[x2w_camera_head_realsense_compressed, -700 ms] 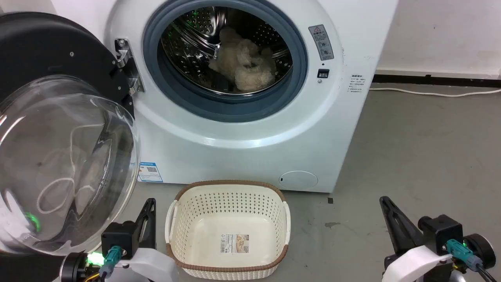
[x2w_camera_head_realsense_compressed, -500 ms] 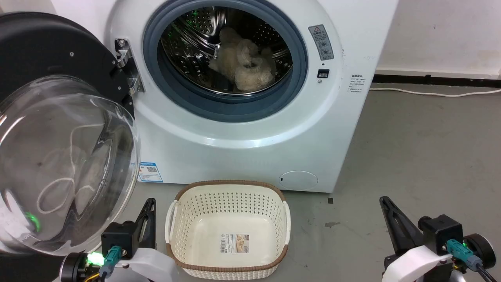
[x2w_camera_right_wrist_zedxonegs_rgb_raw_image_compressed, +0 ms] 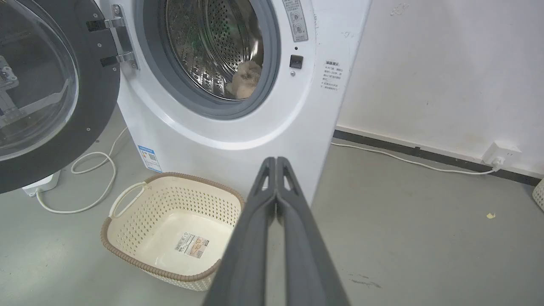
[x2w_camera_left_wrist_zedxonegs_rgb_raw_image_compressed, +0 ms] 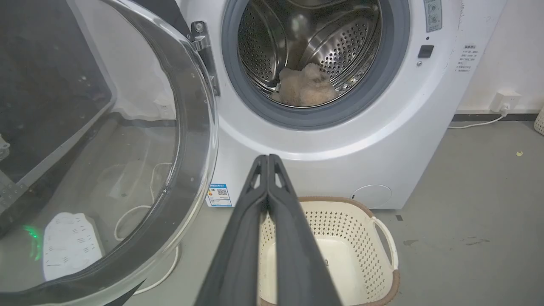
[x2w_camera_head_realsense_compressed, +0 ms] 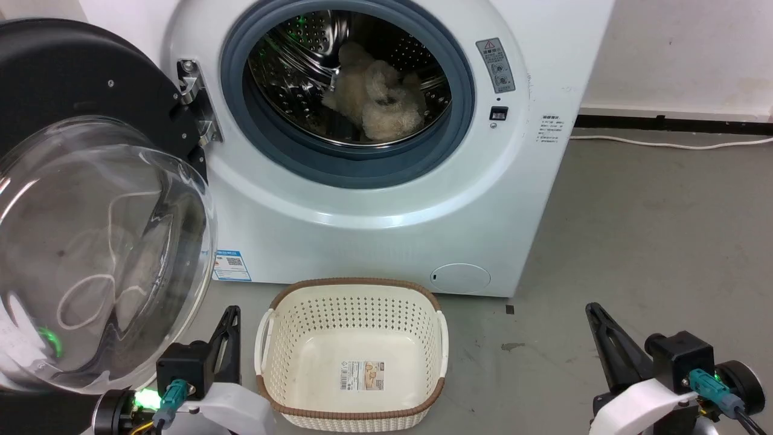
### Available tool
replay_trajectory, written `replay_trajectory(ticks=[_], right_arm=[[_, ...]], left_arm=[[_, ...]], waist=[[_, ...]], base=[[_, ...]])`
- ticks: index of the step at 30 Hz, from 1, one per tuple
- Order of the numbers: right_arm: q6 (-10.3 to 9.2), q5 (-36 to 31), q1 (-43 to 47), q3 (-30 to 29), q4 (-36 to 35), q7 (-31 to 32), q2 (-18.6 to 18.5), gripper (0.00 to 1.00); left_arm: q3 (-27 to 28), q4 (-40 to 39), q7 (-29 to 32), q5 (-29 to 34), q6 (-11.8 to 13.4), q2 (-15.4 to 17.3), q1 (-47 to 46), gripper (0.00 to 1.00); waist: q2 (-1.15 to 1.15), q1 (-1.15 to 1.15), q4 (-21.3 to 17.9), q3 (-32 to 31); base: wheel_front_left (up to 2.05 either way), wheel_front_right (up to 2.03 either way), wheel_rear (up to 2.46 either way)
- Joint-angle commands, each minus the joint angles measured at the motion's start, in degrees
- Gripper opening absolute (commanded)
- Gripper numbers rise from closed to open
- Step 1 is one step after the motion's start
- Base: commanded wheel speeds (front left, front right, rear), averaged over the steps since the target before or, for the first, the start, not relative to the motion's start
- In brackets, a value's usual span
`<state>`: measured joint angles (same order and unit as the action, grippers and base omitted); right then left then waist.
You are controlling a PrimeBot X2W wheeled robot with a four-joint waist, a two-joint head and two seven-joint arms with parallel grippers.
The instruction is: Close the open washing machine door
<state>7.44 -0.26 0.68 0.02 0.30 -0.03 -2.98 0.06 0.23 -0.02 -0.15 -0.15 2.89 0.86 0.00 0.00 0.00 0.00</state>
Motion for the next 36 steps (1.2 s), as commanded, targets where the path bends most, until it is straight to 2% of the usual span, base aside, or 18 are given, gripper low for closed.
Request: replay_trajectory(ticks=[1, 7, 8, 24, 36], right_arm=[[0.05, 0.3, -0.7, 0.0, -0.3, 0.0, 0.1, 0.00], [0.05, 0.3, -0.7, 0.0, -0.3, 0.0, 0.1, 0.00], [0.00, 0.0, 0.0, 0.0, 0.0, 0.0, 0.0, 1.00], [0.00, 1.1, 0.7, -0.3, -0.2, -1.4, -0.2, 1.00], [0.01, 1.5, 1.8, 0.4, -0.5, -2.9, -0.5, 1.00]], left_arm=[[-0.1, -0.2, 0.0, 0.1, 0.1, 0.0, -0.9, 0.00], [-0.1, -0.2, 0.0, 0.1, 0.1, 0.0, -0.9, 0.00], [0.0, 0.0, 0.0, 0.0, 0.0, 0.0, 0.0, 1.00], [-1.1, 0.3, -1.4, 0.0, 0.4, 0.0, 0.0, 1.00], [-2.3, 0.6, -2.9, -0.1, 0.6, 0.4, 0.3, 1.00]], waist=[[0.00, 0.00, 0.0, 0.0], [0.00, 0.00, 0.0, 0.0], [0.00, 0.00, 0.0, 0.0], [0.00, 0.00, 0.5, -0.1], [0.00, 0.00, 3.8, -0.6]], base=[[0.00, 0.00, 0.00], [0.00, 0.00, 0.00], [0.00, 0.00, 0.00], [0.00, 0.00, 0.00], [0.00, 0.00, 0.00]])
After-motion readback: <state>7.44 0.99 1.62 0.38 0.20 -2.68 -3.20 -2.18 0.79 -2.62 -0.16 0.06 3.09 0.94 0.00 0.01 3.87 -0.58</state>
